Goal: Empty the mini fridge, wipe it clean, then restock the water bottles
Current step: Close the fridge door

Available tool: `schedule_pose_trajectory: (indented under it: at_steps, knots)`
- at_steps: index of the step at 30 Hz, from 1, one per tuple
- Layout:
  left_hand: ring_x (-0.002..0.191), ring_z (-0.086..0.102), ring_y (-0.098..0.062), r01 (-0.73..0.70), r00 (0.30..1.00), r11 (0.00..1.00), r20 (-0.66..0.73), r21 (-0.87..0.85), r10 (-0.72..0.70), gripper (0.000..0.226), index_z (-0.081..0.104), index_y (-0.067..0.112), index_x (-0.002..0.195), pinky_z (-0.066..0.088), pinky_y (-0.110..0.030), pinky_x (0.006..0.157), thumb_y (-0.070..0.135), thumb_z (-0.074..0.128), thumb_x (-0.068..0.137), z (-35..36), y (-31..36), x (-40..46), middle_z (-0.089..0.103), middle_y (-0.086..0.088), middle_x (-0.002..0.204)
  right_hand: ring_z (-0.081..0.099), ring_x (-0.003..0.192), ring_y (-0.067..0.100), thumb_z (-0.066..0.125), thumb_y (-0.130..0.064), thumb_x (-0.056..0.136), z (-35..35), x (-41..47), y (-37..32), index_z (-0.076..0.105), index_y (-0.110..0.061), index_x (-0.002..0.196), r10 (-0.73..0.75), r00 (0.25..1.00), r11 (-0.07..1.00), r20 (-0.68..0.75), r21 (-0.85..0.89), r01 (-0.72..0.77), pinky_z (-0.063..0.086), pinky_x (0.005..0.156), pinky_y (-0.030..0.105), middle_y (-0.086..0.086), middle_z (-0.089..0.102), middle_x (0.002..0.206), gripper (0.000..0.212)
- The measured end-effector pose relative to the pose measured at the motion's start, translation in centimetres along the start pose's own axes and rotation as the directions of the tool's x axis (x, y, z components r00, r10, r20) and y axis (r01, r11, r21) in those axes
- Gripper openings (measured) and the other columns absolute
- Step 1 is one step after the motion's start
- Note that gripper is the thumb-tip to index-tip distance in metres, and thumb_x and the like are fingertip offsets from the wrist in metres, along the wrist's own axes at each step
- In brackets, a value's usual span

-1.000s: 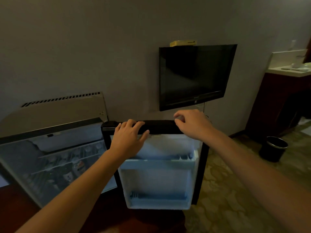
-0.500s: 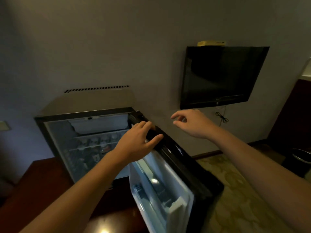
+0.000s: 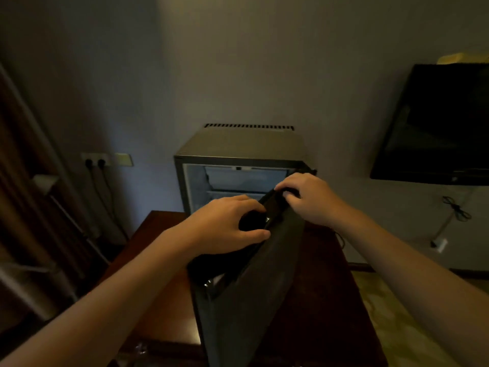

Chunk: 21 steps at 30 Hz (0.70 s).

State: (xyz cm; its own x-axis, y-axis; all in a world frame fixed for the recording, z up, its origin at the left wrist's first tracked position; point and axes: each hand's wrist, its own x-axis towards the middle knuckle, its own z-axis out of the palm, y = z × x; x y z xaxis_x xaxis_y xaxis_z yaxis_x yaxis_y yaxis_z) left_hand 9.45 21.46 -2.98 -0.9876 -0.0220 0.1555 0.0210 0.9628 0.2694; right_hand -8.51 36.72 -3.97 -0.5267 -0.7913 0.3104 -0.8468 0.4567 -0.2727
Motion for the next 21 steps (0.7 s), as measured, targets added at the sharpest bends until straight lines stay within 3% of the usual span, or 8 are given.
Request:
schedule_pose_trajectory:
  at_steps: [3,6,13,18,21]
  knots:
    - [0.111,0.053,-0.002,0.038,0.998,0.998,-0.06,0.059,-0.035,0.051,0.052,0.033,0.138,0.048,-0.023,0.093,0.054,0.059,0.092,-0.8,-2.4,-1.2,0.056,0.013,0.131,0.052,0.117,0.016,0.047,-0.016,0.096,1.9,1.7,-1.2,0.067,-0.025,0.118,0.005,0.999,1.0,-0.049,-0.001,-0.005,0.041,0.098,0.033,-0.005,0.062,0.123,0.031]
    - [0.109,0.053,-0.004,0.107,0.985,0.986,-0.15,0.127,-0.088,0.034,0.06,0.032,0.129,0.042,-0.017,0.088,0.042,0.058,0.097,-0.8,-4.7,-1.7,0.059,0.012,0.126,0.055,0.114,0.015,0.047,-0.024,0.098,3.0,3.3,-1.8,0.067,-0.024,0.118,0.019,0.994,1.0,-0.11,-0.014,-0.021,0.045,0.095,0.035,-0.005,0.064,0.12,0.029]
    - [0.119,0.055,-0.015,0.223,0.905,0.968,-0.393,0.117,-0.161,0.03,0.064,0.024,0.128,0.042,-0.028,0.099,0.029,0.055,0.1,0.6,-10.0,0.1,0.06,0.004,0.132,0.058,0.111,0.015,0.044,-0.057,0.095,4.5,6.7,-2.5,0.063,-0.029,0.124,0.036,0.984,0.979,-0.172,-0.19,-0.069,0.05,0.086,0.036,-0.007,0.065,0.12,0.044]
    - [0.101,0.067,-0.022,0.218,0.811,0.967,-0.576,0.134,-0.103,0.018,0.074,0.015,0.107,0.055,-0.037,0.085,0.023,0.067,0.092,2.3,-14.1,2.5,0.073,-0.004,0.108,0.057,0.116,0.014,0.044,-0.061,0.094,5.5,8.4,-2.4,0.061,-0.028,0.13,0.064,0.978,0.956,-0.198,-0.269,-0.117,0.049,0.086,0.032,-0.005,0.062,0.127,0.052]
    - [0.099,0.066,-0.023,0.186,0.794,0.973,-0.604,0.133,-0.069,0.019,0.074,0.013,0.106,0.056,-0.036,0.08,0.023,0.067,0.092,2.6,-15.9,4.4,0.072,-0.006,0.105,0.059,0.105,0.014,0.047,-0.058,0.094,6.5,9.3,-2.8,0.063,-0.024,0.127,0.105,0.96,0.95,-0.261,-0.258,-0.175,0.049,0.078,0.027,-0.003,0.061,0.121,0.05]
